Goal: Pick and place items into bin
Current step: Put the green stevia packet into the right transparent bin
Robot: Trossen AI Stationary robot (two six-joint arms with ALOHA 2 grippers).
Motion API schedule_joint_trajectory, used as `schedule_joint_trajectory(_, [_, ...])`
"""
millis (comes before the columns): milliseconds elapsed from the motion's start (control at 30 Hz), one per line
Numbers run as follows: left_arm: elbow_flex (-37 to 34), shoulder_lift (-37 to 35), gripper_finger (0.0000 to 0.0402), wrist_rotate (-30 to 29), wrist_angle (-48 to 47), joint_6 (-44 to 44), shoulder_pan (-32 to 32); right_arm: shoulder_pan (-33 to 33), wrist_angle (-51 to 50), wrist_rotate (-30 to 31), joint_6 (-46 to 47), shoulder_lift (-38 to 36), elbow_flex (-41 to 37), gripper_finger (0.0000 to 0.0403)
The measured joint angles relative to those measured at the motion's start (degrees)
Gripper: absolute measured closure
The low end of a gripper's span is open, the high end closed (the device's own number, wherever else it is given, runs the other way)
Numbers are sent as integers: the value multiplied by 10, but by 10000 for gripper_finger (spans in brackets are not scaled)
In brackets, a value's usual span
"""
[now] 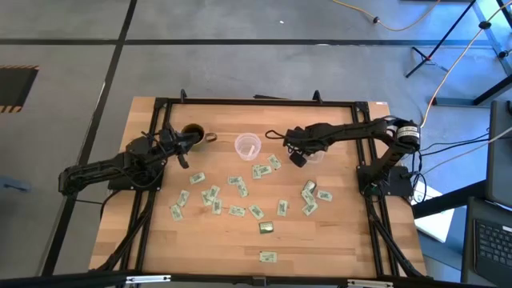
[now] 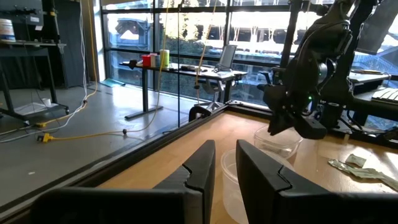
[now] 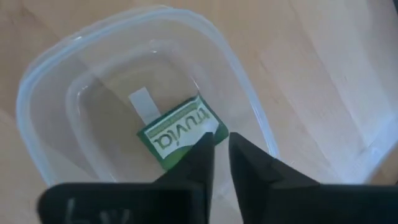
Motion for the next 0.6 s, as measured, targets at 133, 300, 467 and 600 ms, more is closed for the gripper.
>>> schedule_joint_trajectory(133, [0,0,343,0,0,0,0,3,-6,0,-12,-18,2,311])
schedule_joint_trajectory(300, [0,0,343,0,0,0,0,23,-50,0,-15,-73,34,302])
schedule_joint_trajectory(467, [0,0,343,0,0,0,0,79,-81,-51,23,-159,41,301])
schedule_joint_trajectory(600, [0,0,343,0,0,0,0,129,-81,-112,51,-215,32,301])
